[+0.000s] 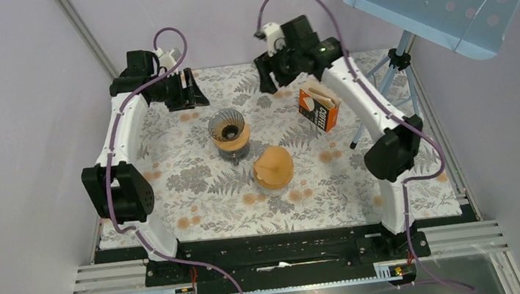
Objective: Place the coffee filter in the dripper
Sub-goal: Place the coffee dripper in the dripper holder.
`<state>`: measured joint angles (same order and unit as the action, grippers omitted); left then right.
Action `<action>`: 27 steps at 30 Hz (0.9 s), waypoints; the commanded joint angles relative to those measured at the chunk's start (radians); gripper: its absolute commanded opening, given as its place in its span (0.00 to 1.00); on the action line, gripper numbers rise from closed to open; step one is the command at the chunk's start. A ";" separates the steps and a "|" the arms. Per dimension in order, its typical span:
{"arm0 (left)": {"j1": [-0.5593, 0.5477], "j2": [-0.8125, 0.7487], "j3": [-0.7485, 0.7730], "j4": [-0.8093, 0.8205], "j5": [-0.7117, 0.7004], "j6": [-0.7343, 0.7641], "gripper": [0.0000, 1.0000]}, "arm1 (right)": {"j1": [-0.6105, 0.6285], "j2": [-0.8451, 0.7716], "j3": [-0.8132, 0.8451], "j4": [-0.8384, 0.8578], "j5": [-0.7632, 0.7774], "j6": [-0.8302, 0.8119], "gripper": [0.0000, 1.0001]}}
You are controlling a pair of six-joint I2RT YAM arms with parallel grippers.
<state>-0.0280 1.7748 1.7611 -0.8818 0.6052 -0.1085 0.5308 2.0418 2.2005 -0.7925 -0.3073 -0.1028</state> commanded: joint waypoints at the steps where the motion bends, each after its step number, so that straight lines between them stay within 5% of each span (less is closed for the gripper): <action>1: 0.009 -0.094 0.020 0.019 -0.004 0.043 0.66 | -0.112 -0.075 0.002 -0.082 0.063 -0.077 0.68; 11: 0.010 -0.256 -0.123 0.071 -0.069 0.134 0.76 | -0.294 -0.056 -0.086 -0.166 0.154 -0.273 0.57; 27: 0.009 -0.276 -0.148 0.087 -0.092 0.142 0.78 | -0.305 0.004 -0.227 -0.080 0.193 -0.359 0.43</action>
<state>-0.0196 1.5173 1.5982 -0.8398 0.5243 0.0189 0.2218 2.0274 1.9652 -0.9031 -0.1207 -0.4397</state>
